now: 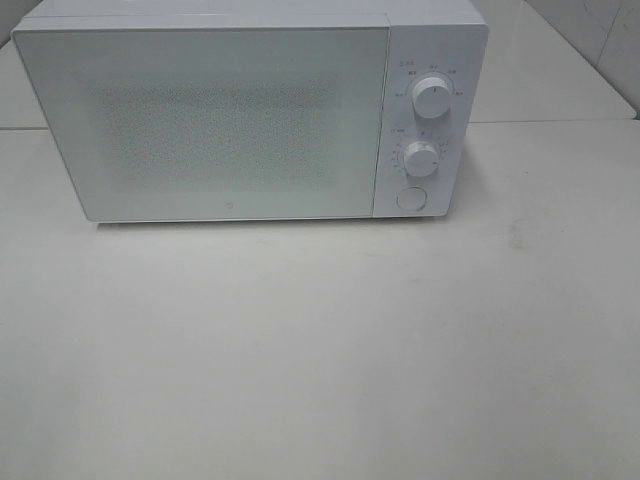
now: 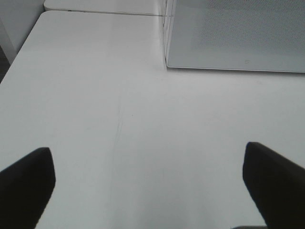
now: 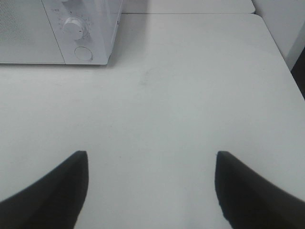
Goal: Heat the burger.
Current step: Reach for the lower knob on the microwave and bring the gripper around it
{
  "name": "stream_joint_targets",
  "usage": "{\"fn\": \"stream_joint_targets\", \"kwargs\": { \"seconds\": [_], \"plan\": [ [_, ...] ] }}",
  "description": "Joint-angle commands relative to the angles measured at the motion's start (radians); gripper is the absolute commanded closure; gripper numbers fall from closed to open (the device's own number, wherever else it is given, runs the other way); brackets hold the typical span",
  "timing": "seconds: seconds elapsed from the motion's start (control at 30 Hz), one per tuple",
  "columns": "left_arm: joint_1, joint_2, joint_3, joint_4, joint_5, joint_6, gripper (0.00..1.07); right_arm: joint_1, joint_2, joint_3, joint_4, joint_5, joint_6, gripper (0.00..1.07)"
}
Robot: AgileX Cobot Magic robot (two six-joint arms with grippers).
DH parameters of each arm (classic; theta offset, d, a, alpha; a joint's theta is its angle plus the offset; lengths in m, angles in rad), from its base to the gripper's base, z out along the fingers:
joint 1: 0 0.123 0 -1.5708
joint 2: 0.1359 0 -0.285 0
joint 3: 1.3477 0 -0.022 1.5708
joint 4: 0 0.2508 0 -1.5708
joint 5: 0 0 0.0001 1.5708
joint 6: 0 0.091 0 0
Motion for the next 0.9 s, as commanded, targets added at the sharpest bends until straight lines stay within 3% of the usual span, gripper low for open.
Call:
{"fn": "stream_joint_targets", "kwargs": {
  "seconds": [0.03,0.37,0.9],
  "plan": [
    [0.001,-0.022,0.003,-0.01,-0.015,0.0,0.06,-0.003,-0.026,0.001,-0.001,-0.016,-0.011,0.35],
    [0.001,-0.022,0.003,-0.01,-0.015,0.0,0.06,-0.003,0.044,-0.024,-0.001,-0.133,-0.011,0.35],
    [0.001,-0.022,0.003,-0.01,-0.015,0.0,0.06,-0.003,0.348,0.005,-0.001,-0.448,-0.011,0.35]
  ]
}}
